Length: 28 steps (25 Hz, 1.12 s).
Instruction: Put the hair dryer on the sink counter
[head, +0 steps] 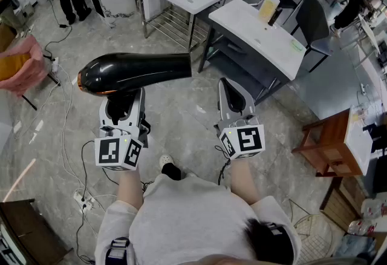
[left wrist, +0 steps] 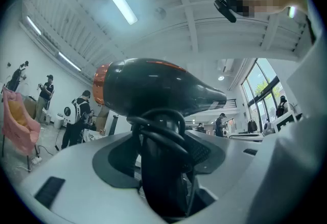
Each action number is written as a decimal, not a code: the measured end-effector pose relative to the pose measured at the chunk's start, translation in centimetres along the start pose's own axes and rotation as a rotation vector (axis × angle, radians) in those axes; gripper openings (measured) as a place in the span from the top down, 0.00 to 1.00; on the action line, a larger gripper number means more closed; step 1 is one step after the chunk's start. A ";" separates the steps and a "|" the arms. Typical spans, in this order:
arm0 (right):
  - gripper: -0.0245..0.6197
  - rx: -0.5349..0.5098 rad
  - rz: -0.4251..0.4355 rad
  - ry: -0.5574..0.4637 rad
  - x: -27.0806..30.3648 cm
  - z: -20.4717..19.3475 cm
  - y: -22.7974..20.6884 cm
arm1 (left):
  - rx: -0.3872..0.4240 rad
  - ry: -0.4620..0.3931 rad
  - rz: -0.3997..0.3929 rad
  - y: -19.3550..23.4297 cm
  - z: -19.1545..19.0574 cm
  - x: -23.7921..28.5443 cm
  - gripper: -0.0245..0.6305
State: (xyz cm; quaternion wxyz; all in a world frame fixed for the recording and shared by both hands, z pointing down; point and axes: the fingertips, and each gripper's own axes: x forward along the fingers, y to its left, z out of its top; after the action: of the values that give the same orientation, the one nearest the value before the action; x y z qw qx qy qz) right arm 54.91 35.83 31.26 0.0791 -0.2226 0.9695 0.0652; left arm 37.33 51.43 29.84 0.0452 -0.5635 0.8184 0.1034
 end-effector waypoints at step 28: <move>0.95 0.043 -0.042 -0.054 5.1 -0.2 1.2 | -0.016 -0.010 -0.034 4.3 0.6 2.9 0.56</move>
State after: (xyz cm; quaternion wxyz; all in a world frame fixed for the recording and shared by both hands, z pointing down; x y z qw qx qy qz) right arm 49.84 34.76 30.63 0.1112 -0.2392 0.9634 0.0485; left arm 32.21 50.41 29.20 0.0467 -0.5773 0.8075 0.1120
